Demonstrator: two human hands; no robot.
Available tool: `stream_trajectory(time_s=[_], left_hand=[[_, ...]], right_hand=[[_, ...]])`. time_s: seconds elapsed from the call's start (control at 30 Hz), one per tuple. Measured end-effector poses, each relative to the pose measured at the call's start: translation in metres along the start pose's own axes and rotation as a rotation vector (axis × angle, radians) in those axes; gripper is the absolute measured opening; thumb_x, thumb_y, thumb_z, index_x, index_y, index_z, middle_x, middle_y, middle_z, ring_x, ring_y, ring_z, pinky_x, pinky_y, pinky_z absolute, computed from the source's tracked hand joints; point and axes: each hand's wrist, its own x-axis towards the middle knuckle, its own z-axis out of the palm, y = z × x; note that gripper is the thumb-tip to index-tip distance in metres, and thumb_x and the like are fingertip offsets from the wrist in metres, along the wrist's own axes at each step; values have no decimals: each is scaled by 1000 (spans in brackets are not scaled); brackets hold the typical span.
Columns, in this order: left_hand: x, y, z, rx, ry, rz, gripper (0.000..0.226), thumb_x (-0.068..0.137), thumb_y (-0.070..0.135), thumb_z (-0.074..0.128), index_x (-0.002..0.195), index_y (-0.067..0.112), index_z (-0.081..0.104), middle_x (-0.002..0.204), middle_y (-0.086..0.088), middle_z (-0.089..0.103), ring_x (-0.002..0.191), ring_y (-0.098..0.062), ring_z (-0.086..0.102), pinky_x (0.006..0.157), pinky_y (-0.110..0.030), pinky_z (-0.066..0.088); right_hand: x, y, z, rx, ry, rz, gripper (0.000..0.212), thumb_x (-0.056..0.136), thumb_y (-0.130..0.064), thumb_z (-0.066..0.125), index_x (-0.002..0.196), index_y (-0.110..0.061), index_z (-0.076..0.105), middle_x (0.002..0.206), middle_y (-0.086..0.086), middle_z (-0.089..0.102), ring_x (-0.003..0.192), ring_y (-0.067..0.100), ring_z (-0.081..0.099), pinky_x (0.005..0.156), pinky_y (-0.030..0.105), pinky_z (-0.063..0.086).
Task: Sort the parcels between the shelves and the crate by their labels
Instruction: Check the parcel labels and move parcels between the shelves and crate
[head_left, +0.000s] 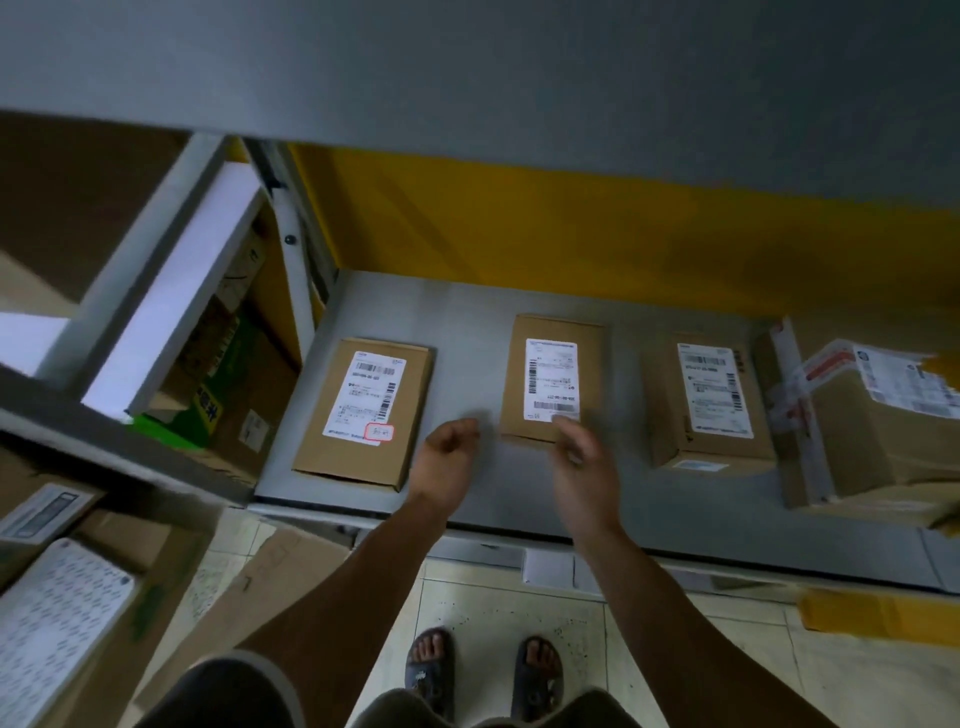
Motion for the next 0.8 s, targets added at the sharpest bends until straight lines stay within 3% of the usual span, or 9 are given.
stream_trajectory(time_s=[0.17,0.3,0.4,0.5,0.6,0.7,0.8], left_hand=[[-1,-10,-49,59,97,61,14,97,17,55,103,20,67,104,2,64,106,-25,60,97,-39,49],[-1,-14,-95,171,259,149,23,95,23,56,118,23,63,126,1,59,113,-19,56,92,-29,46],[3,-20,-124,223,364,210,38,94,21,56,131,22,53,136,-1,47,126,-21,47,106,-44,41],[10,-25,-143,228,360,136,54,92,28,61,142,23,41,148,-2,37,137,-25,37,112,-51,34],[16,-26,-152,179,295,22,63,93,34,62,148,21,34,152,-5,35,139,-26,34,113,-43,30],[21,-26,-157,176,241,-44,59,94,34,59,147,19,36,147,-7,42,135,-29,40,112,-43,32],[27,-25,-163,198,191,-82,39,98,31,52,133,14,51,133,-12,57,114,-28,53,98,-38,41]], right_hand=[[-19,-6,52,33,-198,121,32,94,-11,55,123,-23,62,120,-7,62,99,8,56,81,16,38],[-32,-9,84,3,-323,212,36,93,-14,58,129,-19,59,124,-5,60,108,12,56,97,25,41],[-36,-12,102,-12,-328,265,40,92,-15,59,132,-16,57,132,1,60,118,20,57,107,34,41],[-41,-16,115,-28,-375,286,47,93,-17,58,139,-15,51,140,3,54,127,21,52,113,40,36],[-46,-20,124,-32,-397,311,50,93,-18,58,141,-11,48,143,7,51,128,28,51,113,44,36],[-49,-22,130,-45,-381,327,37,92,-14,58,123,5,56,125,26,57,120,42,53,108,52,37],[-51,-25,133,-24,-416,315,8,90,-15,59,90,-12,66,101,11,67,110,33,60,106,49,42]])
